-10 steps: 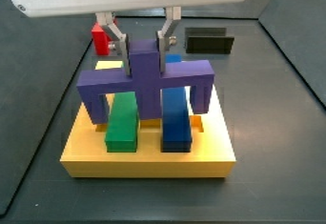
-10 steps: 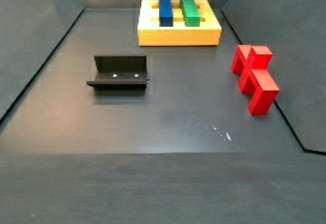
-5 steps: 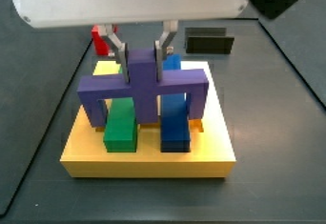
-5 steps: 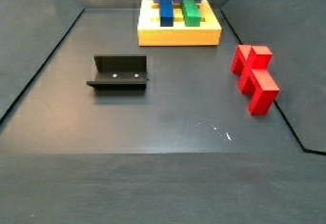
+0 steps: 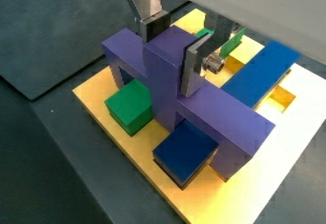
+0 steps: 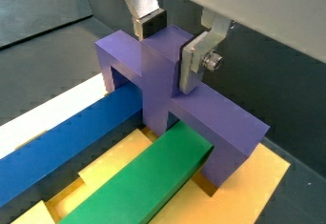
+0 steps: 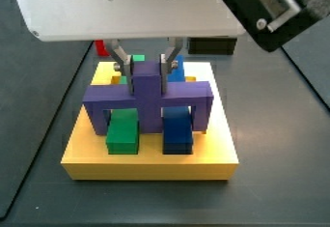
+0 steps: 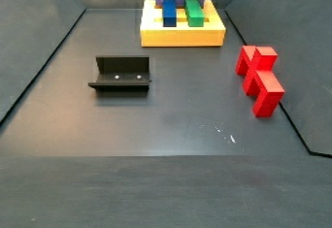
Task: Pick up the purple object. Move up. Place the purple object on the fixture. Regrasp the purple object. Move to above the board. Insert the purple object.
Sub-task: Insert the purple object.
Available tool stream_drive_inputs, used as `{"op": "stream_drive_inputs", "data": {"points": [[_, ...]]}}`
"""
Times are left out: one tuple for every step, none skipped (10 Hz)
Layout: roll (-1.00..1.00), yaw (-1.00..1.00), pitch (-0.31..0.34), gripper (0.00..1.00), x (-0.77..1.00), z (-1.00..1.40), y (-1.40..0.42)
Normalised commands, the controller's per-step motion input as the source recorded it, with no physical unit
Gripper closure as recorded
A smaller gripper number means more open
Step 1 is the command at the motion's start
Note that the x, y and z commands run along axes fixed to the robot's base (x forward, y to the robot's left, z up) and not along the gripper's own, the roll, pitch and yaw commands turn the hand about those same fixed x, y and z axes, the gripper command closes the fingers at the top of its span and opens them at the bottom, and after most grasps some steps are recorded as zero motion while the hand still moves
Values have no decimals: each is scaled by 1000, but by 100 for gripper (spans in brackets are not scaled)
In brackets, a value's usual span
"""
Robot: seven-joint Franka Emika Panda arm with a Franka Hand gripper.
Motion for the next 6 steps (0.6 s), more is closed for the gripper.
{"op": "stream_drive_inputs", "data": {"points": [[146,0,23,100,63,-160,0],[149,0,11,100,20,-171,0],[139,0,0,100,0,-166,0],[134,0,0,100,0,-166,0],[169,0,16,100,0,-234,0],[221,0,0,100,0,-440,0]]}}
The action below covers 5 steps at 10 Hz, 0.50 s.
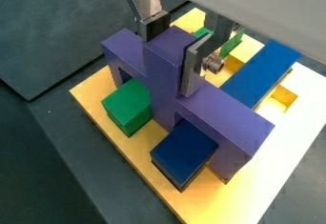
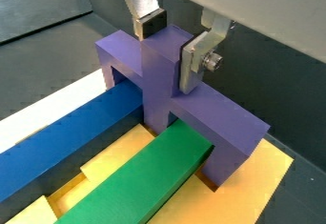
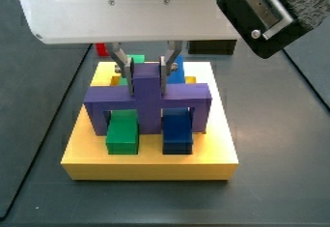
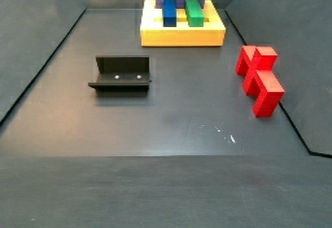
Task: Pick up the purple object. Move up. Place the purple object on the fixture. Regrasp the purple object. Move to above the board. Insert the purple object.
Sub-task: Insert the purple object.
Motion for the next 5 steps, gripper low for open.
{"op": "stream_drive_inputs", "data": {"points": [[269,0,27,100,31,-351,0],[294,0,130,100,209,0,-17],[289,0,153,100,191,0,-20],[261,0,140,100,117,0,-20],[176,0,94,100,11,131,-80]]}}
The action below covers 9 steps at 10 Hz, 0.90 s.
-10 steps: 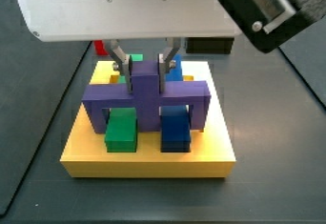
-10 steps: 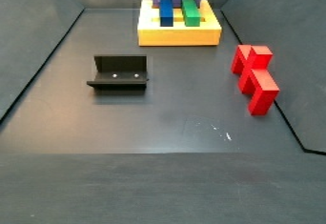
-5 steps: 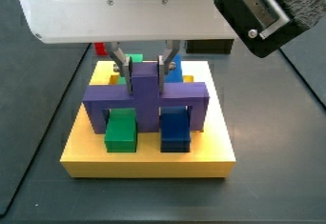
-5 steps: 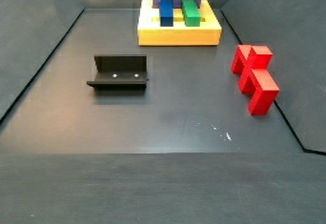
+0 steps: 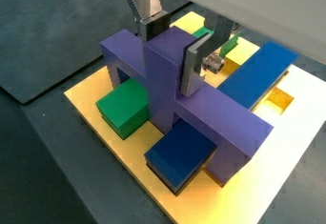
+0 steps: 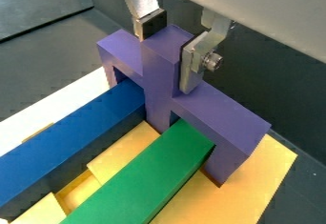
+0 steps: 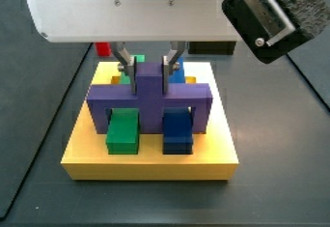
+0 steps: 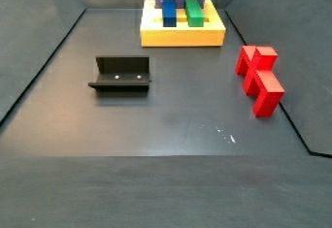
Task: Pick up the purple object. Move up. Place the purple object on the fixture. Regrasp the purple object. Move to above the board. Insert the purple object.
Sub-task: Insert the purple object.
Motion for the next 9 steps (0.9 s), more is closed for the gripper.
{"op": "stream_drive_inputs", "data": {"points": [[191,0,51,100,0,9,-111],[224,0,16,100,0,-83,-91],[289,0,16,100,23,-146,-114],[353,0,16,100,23,-257,-117],[396,0,89,100,200,-74,-66],[339,17,113,100,226,0,-34],[297,91,71,100,211,0,-57],[136,197,7,100,109,-83,-60],[114,37,0,100,51,-300,-29]]}}
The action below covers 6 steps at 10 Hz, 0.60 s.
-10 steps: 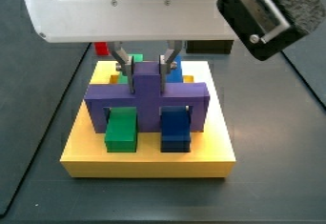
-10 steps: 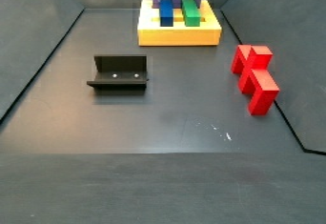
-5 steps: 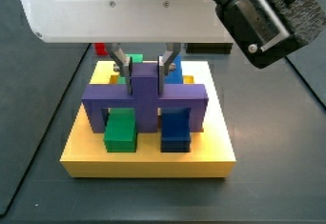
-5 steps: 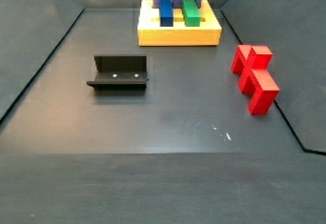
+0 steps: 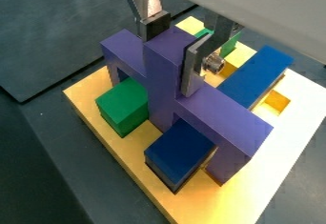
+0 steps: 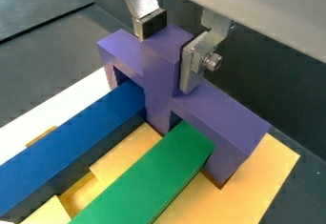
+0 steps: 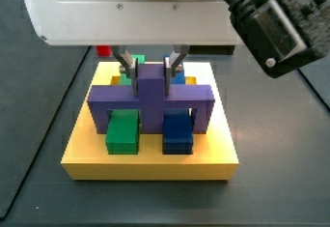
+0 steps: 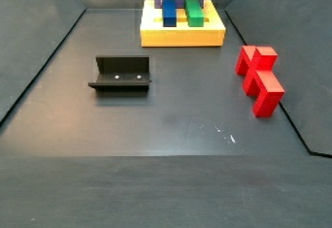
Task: Pick up the purple object. Move up. Place the purple object on the fixture. Regrasp the purple object. Move to above the board. Insert the purple object.
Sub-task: Insert the purple object.
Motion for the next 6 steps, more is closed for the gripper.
{"op": "stream_drive_inputs", "data": {"points": [[79,0,-10,100,0,-394,0],[0,-91,-87,100,-43,-603,0],[-113,-89,-209,100,-200,-729,60],[-140,0,-277,100,-289,-606,89],[-121,0,-346,100,-349,-517,60],[-139,9,-407,100,-343,-371,71]]}}
